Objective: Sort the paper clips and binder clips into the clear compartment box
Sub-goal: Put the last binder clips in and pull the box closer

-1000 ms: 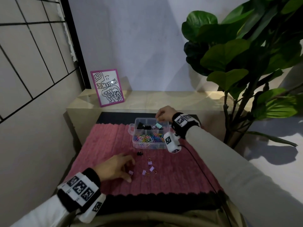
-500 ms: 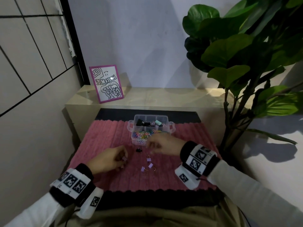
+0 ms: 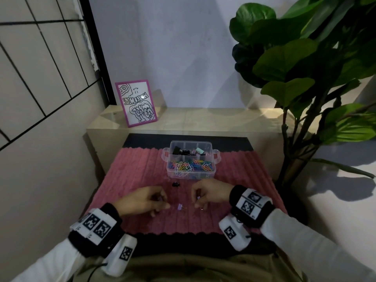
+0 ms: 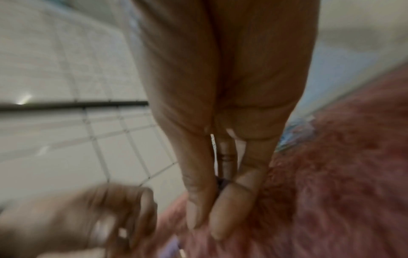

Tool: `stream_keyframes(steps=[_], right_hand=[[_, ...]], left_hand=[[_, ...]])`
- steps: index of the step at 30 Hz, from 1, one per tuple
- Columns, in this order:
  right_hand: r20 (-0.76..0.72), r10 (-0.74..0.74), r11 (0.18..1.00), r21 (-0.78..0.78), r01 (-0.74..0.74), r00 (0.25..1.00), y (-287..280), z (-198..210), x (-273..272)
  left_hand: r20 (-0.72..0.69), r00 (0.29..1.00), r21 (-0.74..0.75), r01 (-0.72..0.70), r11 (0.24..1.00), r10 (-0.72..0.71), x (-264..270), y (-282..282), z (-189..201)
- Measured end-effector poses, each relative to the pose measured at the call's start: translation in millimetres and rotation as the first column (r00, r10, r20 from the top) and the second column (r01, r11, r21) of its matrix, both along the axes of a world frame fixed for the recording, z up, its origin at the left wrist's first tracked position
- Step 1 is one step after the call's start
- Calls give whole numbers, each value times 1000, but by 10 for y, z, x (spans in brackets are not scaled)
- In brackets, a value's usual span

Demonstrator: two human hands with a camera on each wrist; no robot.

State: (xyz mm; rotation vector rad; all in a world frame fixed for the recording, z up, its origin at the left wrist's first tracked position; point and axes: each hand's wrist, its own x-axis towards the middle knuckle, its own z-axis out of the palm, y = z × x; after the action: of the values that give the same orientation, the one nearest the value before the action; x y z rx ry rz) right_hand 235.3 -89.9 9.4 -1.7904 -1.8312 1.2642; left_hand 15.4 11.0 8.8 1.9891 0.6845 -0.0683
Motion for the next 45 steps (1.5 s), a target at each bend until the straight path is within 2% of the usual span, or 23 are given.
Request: stream_keyframes(steps=[1,3,6,9,13,15,16,19,22,24,28,30,33,35,38,42,45], right_hand=[[-123,-57,998,-23,54,991,-42,35,66],[-260,-168,985,-4,173,951,-88,128,225],[-361,-330,918,90,385,872,17,362,444],[-458,-484,806,98,584,745,333,549,601],[-491,-627,688,14,725,605,812,537,722],[-420,-684,650,22,760,597,986,464,746],[-342,-701,653,43,756,625,1047,434,752],[-69,-666,728,156,667,743,1036,459,678],[91,-570,806,256,534,817,820,537,573],[126,-496,849,279,450,859,631,571,525],[131,-395,891,296,344,909,273,622,479],[131,-345,904,313,291,929,127,617,442],[149,-203,956,245,163,968,15,564,251],[259,-96,976,215,39,961,47,504,65],[457,28,971,199,-133,889,183,392,-180],[576,73,962,173,-209,814,357,280,-397],[665,99,953,150,-262,740,411,205,-497]], left_hand=[[9,1000,1,8,1000,-8,19,-11,5],[37,999,-4,17,1000,-17,50,-14,11],[69,997,-8,22,1000,-22,70,-5,33],[61,998,-1,24,1000,-24,75,-6,49],[63,998,-45,-12,999,14,50,-35,65],[82,996,-91,-36,995,44,22,-60,80],[80,996,-93,-40,995,47,5,-69,90],[40,999,-5,-20,1000,21,-31,-80,122],[-28,997,250,70,966,-65,59,-98,141],[-64,990,357,143,923,-128,208,-148,121],[-140,951,436,309,845,-275,482,-278,-5],[-134,951,463,310,831,-280,533,-297,-52],[-134,953,453,304,838,-273,526,-257,-64],[-142,955,396,295,870,-260,468,-228,-30],[-96,972,200,232,952,-217,265,-210,61],[-43,990,49,139,989,-137,-200,-128,85],[-77,996,-63,36,997,-41,-488,-33,18]])
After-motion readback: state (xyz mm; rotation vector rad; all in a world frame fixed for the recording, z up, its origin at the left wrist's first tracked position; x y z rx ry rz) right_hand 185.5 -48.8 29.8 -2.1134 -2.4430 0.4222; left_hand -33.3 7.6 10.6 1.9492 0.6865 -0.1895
